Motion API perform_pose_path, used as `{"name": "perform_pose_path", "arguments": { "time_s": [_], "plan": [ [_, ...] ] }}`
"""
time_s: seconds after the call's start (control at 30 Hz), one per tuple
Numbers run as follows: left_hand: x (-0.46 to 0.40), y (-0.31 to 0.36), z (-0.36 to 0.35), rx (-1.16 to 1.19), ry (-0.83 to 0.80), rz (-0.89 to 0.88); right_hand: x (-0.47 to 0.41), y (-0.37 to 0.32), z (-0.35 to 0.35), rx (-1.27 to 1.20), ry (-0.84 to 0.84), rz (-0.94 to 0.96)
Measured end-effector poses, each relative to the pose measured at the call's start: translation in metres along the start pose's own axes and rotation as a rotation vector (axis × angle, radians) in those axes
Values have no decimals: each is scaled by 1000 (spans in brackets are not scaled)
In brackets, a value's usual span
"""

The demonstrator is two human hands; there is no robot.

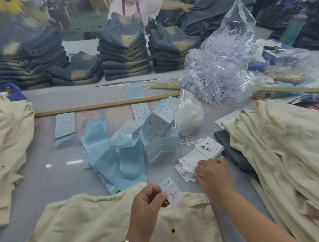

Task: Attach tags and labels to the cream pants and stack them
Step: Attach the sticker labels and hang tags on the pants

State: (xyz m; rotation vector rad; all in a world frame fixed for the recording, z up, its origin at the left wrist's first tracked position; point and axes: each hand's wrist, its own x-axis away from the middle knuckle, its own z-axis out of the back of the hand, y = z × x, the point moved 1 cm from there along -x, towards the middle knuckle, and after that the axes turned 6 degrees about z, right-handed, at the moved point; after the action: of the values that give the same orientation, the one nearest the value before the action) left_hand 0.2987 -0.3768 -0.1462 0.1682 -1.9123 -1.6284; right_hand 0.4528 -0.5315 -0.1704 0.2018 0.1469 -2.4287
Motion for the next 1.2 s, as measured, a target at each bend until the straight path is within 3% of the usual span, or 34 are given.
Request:
{"name": "perform_pose_path", "arguments": {
  "time_s": [0.13, 0.27, 0.37, 0.43, 0.5, 0.67, 0.87, 1.0, 1.1, 1.2],
  "plan": [
    [2, 1, 4, 7, -10, -3, -11, 3, 10, -35, -26, 17],
    [6, 9, 7, 120, -80, 34, -5, -4, 40, -265, 337, -103],
    [11, 14, 12, 471, -157, 159, 8, -16, 61, -594, 518, -85],
    [18, 22, 18, 668, -231, 230, 24, -31, 74, -868, 477, -70],
    [27, 27, 25, 708, -279, 260, 41, -47, 82, -1074, 423, -138],
    [51, 28, 40, 629, -310, 291, 78, -76, 80, -1414, 402, -421],
    [80, 28, 53, 476, -292, 141, 110, -121, 81, -1675, 402, -515],
    [94, 37, 71, 236, -281, 14, 121, -144, 89, -1685, 133, -358],
    [103, 43, 83, 128, -401, -20, 119, -151, 105, -1660, -75, -197],
    [113, 47, 92, 64, -544, -62, 114, -156, 120, -1694, -152, -93]
  ]
}}
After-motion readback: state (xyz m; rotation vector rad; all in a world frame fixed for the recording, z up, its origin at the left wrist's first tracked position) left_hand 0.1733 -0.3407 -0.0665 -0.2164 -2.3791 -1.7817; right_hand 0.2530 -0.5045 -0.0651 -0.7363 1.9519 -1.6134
